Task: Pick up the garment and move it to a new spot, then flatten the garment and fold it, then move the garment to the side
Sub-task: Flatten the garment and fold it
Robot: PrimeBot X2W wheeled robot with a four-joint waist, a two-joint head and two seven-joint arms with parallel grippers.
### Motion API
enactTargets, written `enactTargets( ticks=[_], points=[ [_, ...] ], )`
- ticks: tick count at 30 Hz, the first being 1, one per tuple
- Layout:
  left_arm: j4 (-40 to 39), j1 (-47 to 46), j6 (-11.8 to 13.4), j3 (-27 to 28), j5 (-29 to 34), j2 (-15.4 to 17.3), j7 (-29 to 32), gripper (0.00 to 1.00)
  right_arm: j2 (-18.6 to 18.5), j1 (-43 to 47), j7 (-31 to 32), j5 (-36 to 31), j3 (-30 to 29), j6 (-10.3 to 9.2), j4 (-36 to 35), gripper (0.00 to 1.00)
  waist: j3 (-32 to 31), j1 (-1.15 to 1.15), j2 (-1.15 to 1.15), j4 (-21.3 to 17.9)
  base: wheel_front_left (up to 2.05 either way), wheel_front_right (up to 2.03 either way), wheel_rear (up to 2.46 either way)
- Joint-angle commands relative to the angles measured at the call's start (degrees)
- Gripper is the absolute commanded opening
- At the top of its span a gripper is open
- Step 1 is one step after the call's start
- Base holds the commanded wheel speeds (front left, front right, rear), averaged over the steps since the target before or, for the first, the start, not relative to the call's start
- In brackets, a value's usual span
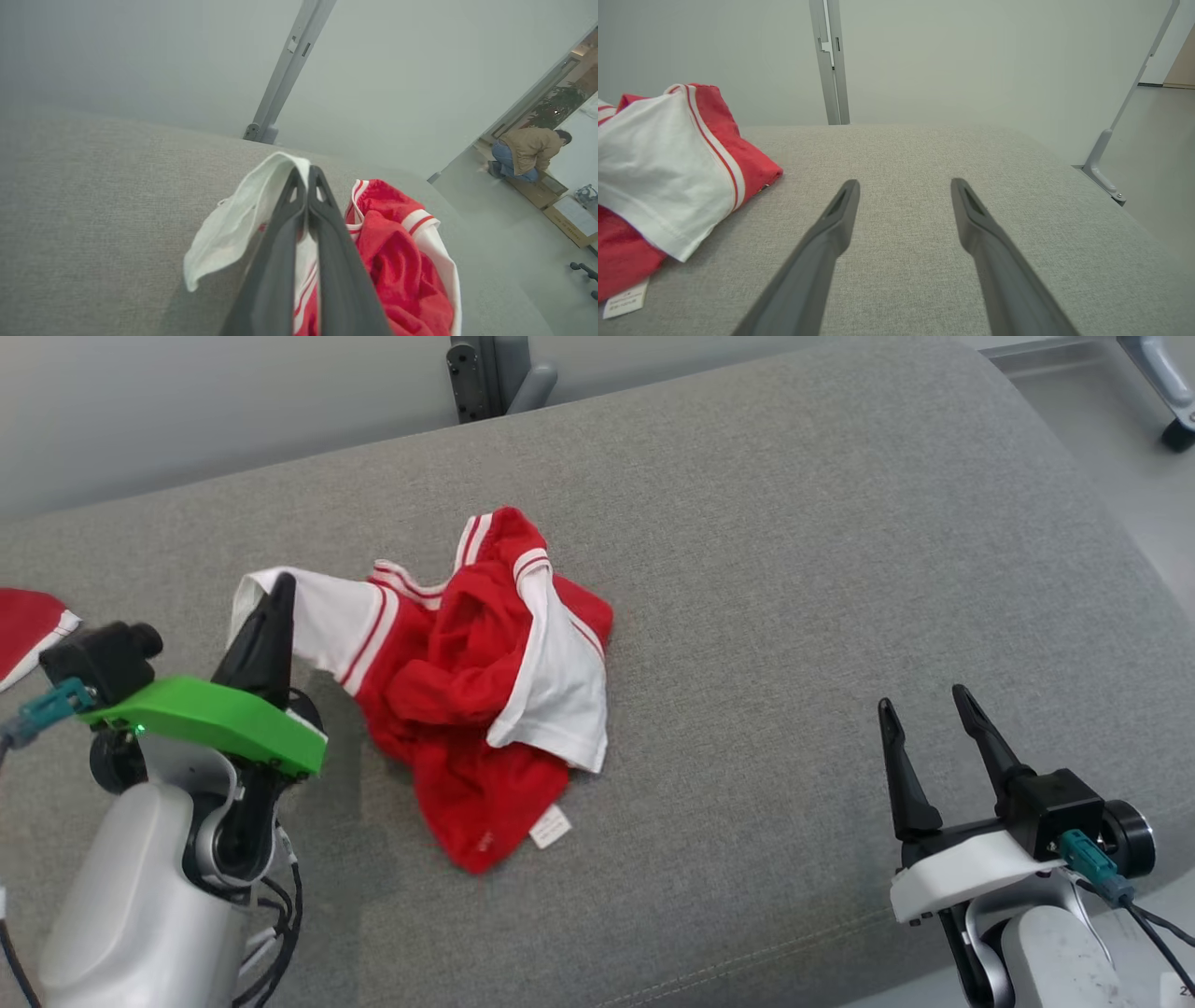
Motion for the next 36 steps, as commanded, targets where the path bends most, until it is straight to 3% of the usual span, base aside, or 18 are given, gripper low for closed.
enactTargets(
  ticks=[1, 9, 15, 21, 26, 31, 36],
  points=[
    [-3.00, -1.28, 0.79, 0.41, 0.48, 0.95, 0.48, 0.00, 0.07, 0.65, -0.18, 0.11, 0.02, -0.02, 0.14, 1.00, -0.81, 0.00, 0.61, 0.78, 0.00, 0.00, 0.00],
    [-19.94, -4.57, 5.00, -0.69, 2.37, 2.95, 5.79, 0.00, -0.17, 0.62, -0.18, 0.19, 0.58, -0.02, 0.43, 1.00, -1.94, 0.00, 0.61, 1.70, 0.00, 0.00, 0.00],
    [-23.96, -10.70, 6.33, -4.02, 4.89, 1.33, 8.96, 0.00, -0.22, 0.67, -0.18, 0.29, 1.37, -0.02, 0.97, 1.00, -2.82, 0.00, 0.61, 1.21, 0.00, 0.00, 0.00],
    [-21.97, -16.61, 5.82, -8.03, 7.38, -1.02, 10.66, 0.00, -0.47, 0.02, -0.18, 0.68, 2.32, -0.02, 1.06, 1.00, -3.26, 0.00, 0.61, -0.52, 0.00, 0.00, 0.00],
    [-17.36, -19.91, 5.56, -12.67, 9.38, -5.28, 11.07, 0.00, -0.51, -0.17, -0.18, 0.86, 3.08, -0.02, 1.33, 1.00, -3.20, 0.00, 0.61, -2.60, 0.00, 0.00, 0.00],
    [-10.34, -15.66, 4.19, -19.29, 8.91, -10.21, 9.78, 0.00, -0.28, -0.51, -0.18, 1.20, 4.30, -0.02, 1.58, 1.00, -2.59, 0.00, 0.61, -5.00, 0.00, 0.00, 0.00],
    [-1.97, -9.92, 3.38, -26.19, 8.03, -12.18, 6.20, 0.00, 0.08, -1.32, -0.18, 1.71, 5.69, -0.02, 1.75, 1.00, -1.39, 0.00, 0.61, -7.91, 0.00, 0.00, 0.00]
  ],
)
